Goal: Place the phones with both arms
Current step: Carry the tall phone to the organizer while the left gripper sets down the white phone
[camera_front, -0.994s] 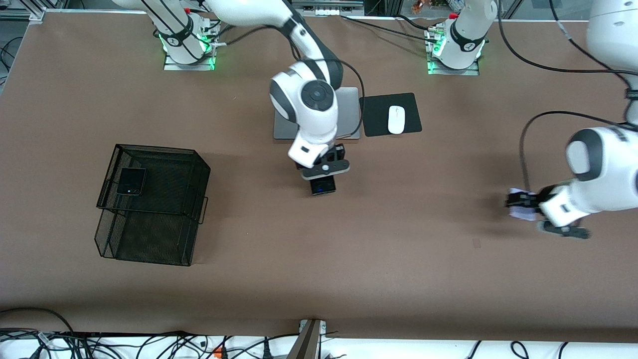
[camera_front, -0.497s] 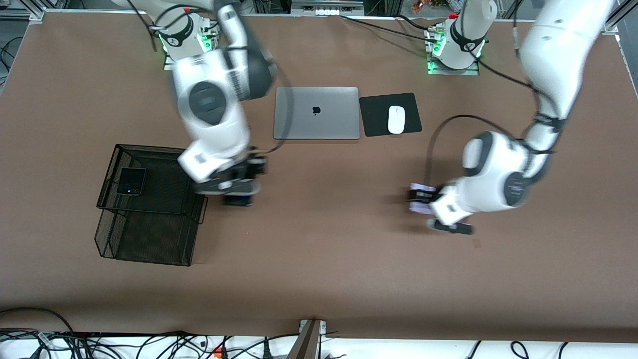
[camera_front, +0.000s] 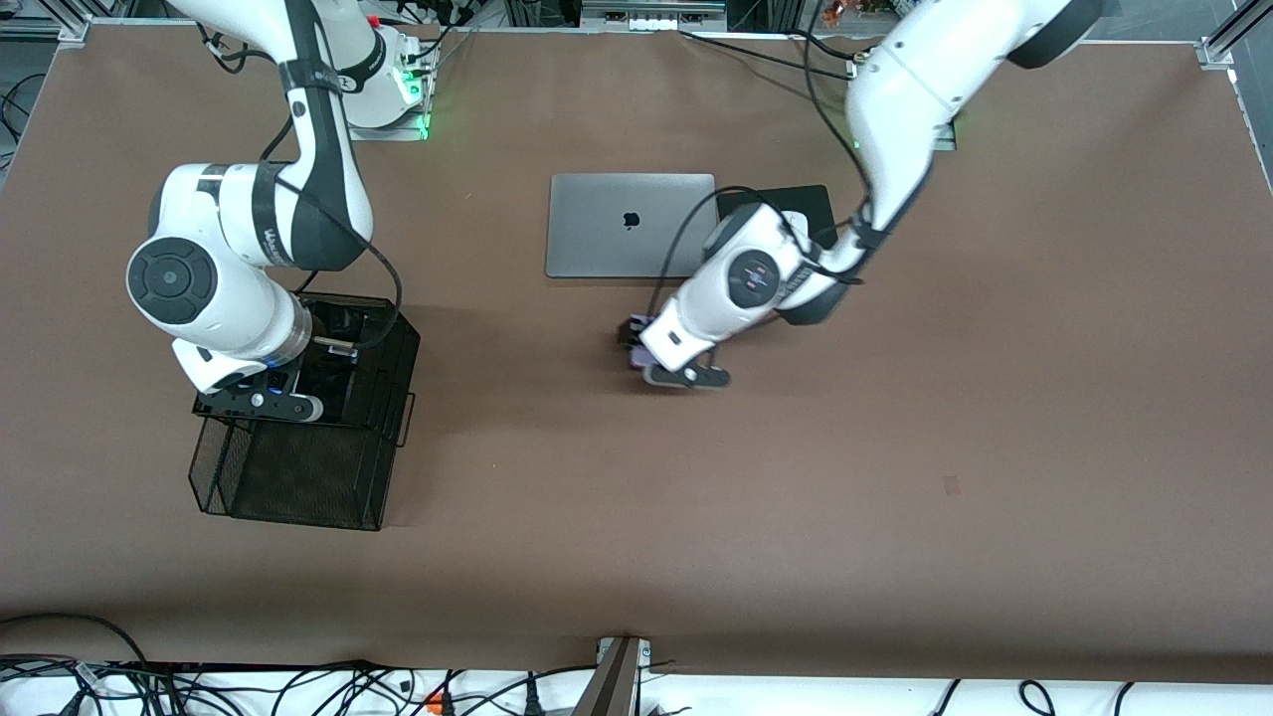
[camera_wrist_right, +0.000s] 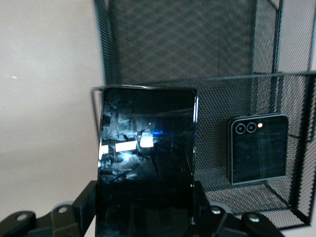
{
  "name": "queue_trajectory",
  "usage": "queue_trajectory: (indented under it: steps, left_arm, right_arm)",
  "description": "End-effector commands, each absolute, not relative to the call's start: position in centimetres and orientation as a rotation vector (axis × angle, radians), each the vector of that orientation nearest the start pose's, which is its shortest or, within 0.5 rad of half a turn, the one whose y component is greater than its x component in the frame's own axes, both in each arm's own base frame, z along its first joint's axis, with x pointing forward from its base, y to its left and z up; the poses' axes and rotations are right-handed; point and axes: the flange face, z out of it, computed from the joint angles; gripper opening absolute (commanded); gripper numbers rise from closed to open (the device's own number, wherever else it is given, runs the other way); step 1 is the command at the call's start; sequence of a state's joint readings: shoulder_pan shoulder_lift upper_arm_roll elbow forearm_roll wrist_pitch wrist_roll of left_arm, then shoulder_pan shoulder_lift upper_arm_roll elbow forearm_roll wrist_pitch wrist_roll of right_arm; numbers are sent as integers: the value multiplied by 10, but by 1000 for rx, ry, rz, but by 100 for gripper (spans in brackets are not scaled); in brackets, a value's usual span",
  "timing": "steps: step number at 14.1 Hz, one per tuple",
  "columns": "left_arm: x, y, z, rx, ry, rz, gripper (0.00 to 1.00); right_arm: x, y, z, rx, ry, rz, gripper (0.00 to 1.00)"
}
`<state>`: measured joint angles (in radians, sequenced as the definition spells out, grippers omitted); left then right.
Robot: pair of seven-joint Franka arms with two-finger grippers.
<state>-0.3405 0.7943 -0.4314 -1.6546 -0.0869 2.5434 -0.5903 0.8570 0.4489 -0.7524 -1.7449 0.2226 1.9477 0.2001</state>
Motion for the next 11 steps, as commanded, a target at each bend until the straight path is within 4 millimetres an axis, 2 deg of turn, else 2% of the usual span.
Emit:
queue_trajectory:
  steps: [1, 3, 4, 5, 6, 7, 9, 11]
  left_arm:
    - [536, -471, 203, -3518, 0, 109, 100]
    - [540, -465, 226, -3503, 16, 79, 100]
    - [548, -450, 243, -3463, 8, 116, 100]
    - [556, -430, 263, -3419, -10, 166, 100]
    - [573, -394, 290, -3358, -37, 171, 100]
    - [584, -359, 315, -3280, -49, 178, 100]
    - [604, -289, 356, -3184, -6, 178, 100]
    - [624, -208, 393, -3151, 139, 140, 100]
  right_arm:
    - [594, 115, 346, -3197, 271, 156, 2]
    - [592, 113, 337, -3204, 251, 154, 3]
    - [593, 112, 335, -3209, 250, 155, 10]
    - [594, 113, 337, -3207, 250, 150, 42]
    - [596, 112, 337, -3208, 255, 148, 92]
    - [597, 108, 337, -3208, 265, 147, 100]
    - [604, 110, 351, -3205, 249, 121, 100]
    - [611, 116, 375, -3200, 224, 122, 100]
